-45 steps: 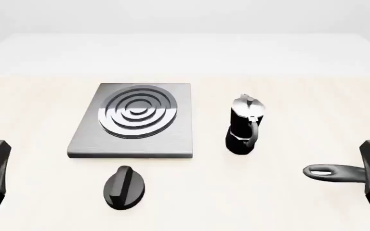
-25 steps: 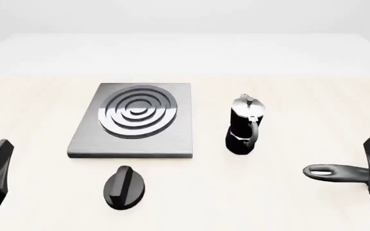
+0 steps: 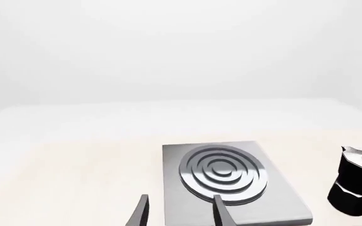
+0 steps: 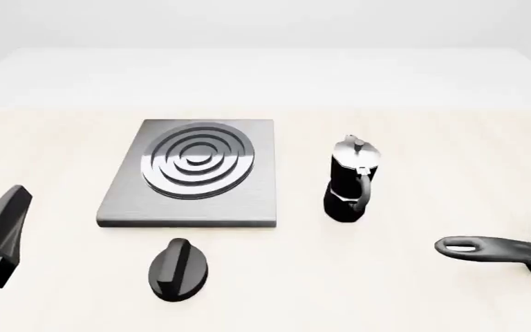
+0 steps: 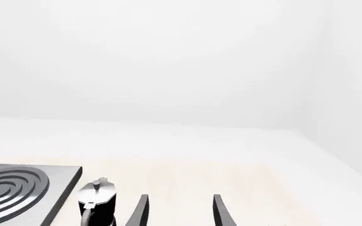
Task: Put the frying pan on the stove.
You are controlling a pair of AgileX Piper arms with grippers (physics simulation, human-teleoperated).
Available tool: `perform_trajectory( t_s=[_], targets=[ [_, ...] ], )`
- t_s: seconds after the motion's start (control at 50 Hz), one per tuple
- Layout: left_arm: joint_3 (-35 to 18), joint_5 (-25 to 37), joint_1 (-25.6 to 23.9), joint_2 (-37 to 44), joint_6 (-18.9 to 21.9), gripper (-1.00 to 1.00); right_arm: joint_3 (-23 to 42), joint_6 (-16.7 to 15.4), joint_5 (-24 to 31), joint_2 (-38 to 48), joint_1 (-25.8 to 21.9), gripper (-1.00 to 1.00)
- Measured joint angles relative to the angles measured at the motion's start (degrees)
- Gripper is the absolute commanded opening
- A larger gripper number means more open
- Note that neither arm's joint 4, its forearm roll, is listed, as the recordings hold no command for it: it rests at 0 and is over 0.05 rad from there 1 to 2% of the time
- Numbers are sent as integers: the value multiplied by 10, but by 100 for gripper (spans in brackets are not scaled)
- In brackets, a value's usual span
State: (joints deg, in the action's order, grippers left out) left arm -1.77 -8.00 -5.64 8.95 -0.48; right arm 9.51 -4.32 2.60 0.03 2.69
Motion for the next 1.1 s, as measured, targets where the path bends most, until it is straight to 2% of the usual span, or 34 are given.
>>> perform_trajectory(
  t_s=[0.28,0.82,1.1],
  targets=[
    [-18,-65,-43,77,2,100,53,2,18,0,17,100],
    [-71,-184,-146,237,7,100,127,31,47,0,77,100],
    [-101,-249,-207,332,6,100,194,39,80,0,88,100]
  ],
)
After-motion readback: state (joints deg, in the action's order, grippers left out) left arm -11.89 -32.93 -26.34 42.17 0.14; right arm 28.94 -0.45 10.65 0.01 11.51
